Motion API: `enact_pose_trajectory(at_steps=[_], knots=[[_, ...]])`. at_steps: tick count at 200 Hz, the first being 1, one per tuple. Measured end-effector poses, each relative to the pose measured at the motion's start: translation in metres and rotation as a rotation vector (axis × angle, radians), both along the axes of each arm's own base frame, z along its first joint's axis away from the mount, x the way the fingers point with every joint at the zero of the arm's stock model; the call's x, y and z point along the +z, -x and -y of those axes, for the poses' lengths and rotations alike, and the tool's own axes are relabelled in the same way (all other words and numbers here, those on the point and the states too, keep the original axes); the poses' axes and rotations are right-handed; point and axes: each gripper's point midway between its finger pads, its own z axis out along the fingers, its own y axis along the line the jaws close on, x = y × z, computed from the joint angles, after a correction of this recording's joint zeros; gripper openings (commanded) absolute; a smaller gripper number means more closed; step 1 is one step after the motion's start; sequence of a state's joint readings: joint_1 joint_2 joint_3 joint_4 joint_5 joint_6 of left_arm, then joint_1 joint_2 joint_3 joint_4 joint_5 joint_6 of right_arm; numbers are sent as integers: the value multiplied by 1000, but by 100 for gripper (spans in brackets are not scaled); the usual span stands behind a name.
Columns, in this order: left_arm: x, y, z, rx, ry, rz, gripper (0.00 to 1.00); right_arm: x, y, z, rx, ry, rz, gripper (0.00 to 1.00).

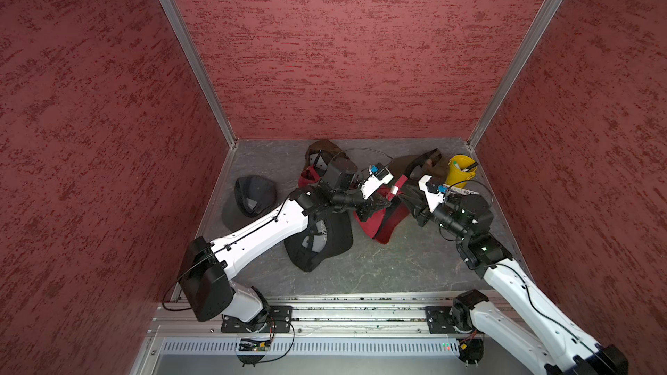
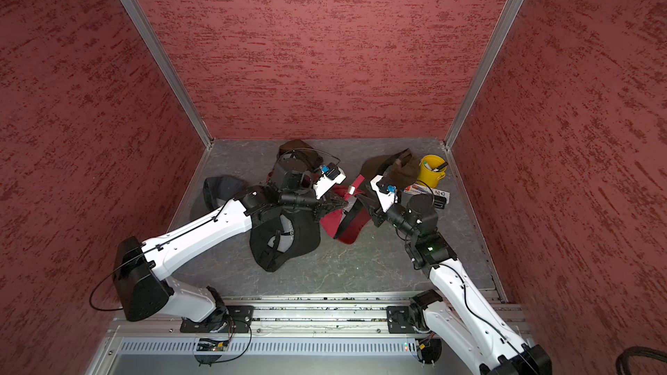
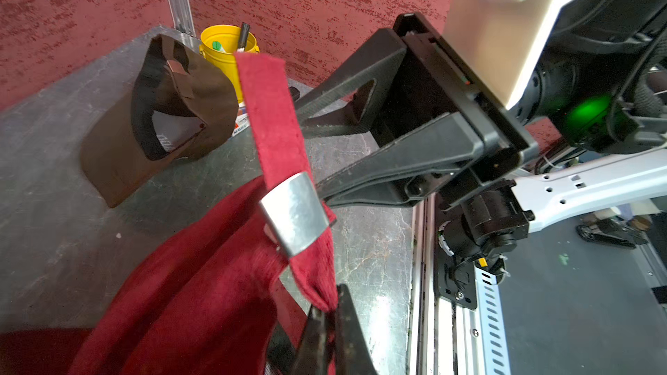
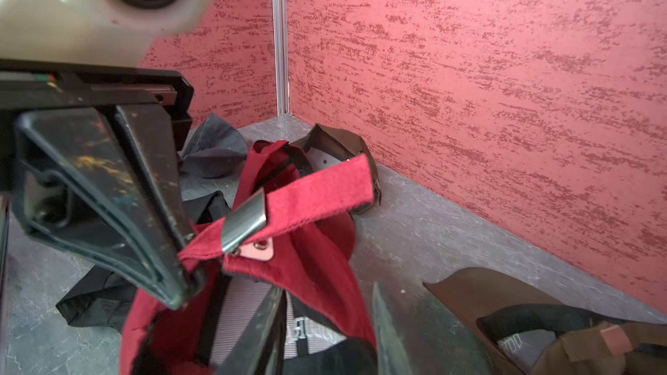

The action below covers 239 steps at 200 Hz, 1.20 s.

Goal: Open the adjustable buckle of the baseball cap
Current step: Pull the adjustable strap on the baseball cap.

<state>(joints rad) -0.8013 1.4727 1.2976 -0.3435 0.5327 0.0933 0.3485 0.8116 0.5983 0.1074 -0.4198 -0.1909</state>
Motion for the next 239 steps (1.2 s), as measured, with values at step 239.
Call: enact_pose_trajectory(at_steps=[239], knots=[[3,-4,20,-98,-50,-110,0,-1,-6,-24,48,6,38,2]])
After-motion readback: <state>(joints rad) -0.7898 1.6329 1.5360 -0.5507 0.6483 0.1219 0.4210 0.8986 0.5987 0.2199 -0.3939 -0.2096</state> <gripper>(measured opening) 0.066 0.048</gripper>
